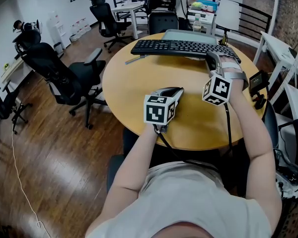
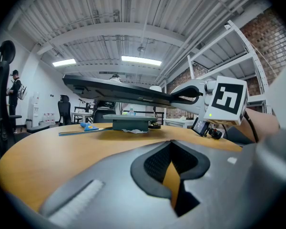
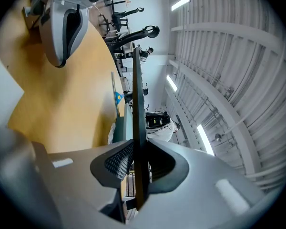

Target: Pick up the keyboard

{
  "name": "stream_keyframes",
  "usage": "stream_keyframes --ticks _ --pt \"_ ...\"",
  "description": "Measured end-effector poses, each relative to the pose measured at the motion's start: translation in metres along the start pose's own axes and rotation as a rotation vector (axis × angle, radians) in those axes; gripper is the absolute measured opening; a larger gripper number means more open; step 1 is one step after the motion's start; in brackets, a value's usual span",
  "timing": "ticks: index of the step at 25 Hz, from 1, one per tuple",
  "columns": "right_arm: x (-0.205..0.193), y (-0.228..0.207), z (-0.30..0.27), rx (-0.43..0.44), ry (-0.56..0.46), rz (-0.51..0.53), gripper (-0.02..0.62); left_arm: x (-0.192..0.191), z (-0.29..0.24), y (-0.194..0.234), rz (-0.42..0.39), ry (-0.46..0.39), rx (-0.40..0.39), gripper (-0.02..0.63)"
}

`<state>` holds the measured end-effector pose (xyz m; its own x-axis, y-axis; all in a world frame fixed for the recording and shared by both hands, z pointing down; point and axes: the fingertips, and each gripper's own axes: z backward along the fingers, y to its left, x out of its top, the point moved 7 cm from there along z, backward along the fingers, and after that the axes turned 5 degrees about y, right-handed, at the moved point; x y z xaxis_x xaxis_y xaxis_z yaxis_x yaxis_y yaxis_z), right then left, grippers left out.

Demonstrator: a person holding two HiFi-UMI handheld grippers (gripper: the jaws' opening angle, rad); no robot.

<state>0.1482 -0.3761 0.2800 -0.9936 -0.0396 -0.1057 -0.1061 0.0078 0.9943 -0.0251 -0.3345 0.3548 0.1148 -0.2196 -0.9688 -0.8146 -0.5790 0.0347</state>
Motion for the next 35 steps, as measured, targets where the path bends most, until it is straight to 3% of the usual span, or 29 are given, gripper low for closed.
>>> stream_keyframes --ticks 35 --pt "0.0057 0.0018 0.0006 -0.032 -0.001 0.037 0.087 0.0006 0.0005 0.0015 -0.001 0.000 -0.001 0.005"
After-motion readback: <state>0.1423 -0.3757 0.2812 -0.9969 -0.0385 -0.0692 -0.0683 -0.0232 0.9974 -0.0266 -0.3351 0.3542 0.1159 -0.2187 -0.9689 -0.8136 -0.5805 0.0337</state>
